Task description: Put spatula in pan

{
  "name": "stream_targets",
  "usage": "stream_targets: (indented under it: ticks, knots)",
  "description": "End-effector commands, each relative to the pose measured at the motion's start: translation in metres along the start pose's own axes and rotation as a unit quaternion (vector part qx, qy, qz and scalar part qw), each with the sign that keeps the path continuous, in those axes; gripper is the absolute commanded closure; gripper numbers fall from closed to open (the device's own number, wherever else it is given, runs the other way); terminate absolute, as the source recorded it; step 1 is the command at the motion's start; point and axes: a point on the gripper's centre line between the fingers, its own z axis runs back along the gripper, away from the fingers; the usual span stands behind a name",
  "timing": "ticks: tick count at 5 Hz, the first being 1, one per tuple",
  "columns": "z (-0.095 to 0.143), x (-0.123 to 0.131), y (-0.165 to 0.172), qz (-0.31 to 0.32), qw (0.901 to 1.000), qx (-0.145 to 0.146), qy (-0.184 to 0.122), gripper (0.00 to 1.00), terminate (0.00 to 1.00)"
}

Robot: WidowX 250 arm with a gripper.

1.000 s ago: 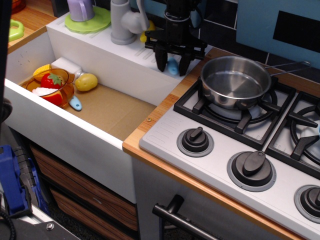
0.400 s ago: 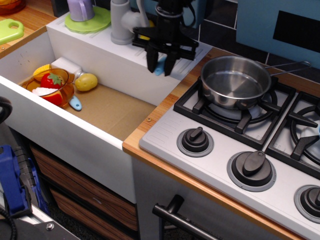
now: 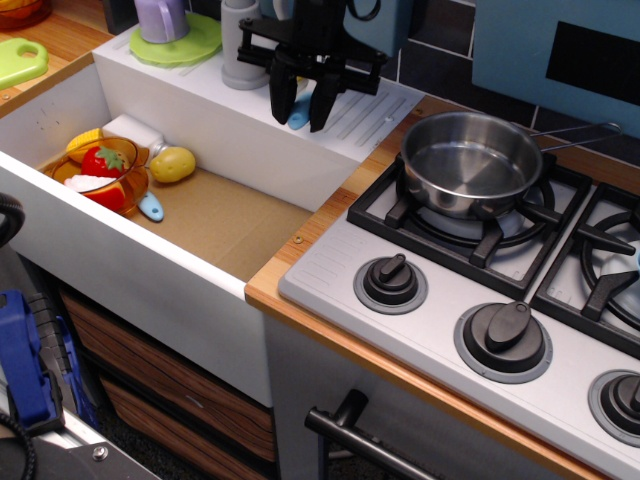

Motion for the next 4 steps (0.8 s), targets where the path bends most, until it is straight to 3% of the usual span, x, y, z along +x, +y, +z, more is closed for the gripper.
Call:
stream_targets:
  ticks: [1, 2, 4]
  knots:
    - [0.046, -0.011, -0.03, -0.007, 0.9995, 0.001, -0.029, 1.0, 0.0]
    - [0.054, -0.013, -0.054, -0.03, 0.9991, -0.002, -0.029, 1.0, 0.0]
    - [0.053, -0.033, -0.096, -0.009, 0.9991, -0.012, -0.039, 1.0, 0.0]
